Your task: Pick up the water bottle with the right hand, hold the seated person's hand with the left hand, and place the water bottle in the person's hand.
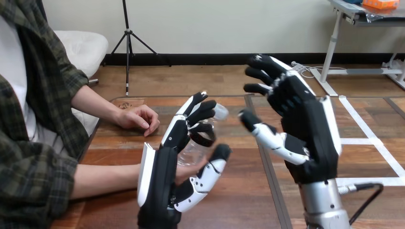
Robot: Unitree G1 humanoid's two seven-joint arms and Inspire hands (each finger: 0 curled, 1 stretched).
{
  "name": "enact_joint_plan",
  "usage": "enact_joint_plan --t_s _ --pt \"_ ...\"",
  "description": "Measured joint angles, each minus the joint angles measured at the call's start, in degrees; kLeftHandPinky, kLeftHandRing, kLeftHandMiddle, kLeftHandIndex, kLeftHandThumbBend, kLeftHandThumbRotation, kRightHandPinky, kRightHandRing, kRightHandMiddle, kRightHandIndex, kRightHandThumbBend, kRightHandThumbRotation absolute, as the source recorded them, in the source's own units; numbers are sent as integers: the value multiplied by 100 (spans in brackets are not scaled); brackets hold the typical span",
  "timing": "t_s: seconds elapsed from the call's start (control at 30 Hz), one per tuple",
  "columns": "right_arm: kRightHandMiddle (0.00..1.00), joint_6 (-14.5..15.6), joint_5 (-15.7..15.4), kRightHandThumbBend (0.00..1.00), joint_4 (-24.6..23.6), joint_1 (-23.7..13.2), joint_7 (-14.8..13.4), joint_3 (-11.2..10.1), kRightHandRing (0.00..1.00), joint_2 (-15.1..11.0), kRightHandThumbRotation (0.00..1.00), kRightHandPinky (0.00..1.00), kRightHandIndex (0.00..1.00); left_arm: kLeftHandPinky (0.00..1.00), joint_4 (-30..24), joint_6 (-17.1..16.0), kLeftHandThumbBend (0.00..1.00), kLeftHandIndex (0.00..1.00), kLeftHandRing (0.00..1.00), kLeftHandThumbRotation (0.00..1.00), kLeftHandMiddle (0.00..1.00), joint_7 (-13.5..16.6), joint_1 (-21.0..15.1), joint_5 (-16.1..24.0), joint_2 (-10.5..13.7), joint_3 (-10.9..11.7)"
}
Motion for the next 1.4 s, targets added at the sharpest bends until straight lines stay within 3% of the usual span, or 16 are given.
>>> enact_joint_plan --t_s 0.27,0.53,0.97,1.4 --pt "78 -160 157 51 -35 152 -85 18 76 154 22 65 71 64 0 -171 19 83 74 100 78 -19 85 4 -232 7" --pt "75 -294 212 51 -38 259 -176 21 72 295 25 61 67 63 1 -315 23 81 73 100 77 -124 136 -79 -378 3" --pt "74 -405 102 52 -42 382 -392 24 70 377 24 58 63 62 0 -346 27 79 71 100 75 -334 248 -110 -384 0" --pt "74 -455 -22 52 -42 488 -532 31 70 378 23 58 63 60 0 -347 23 78 70 100 75 -448 351 -125 -385 31"
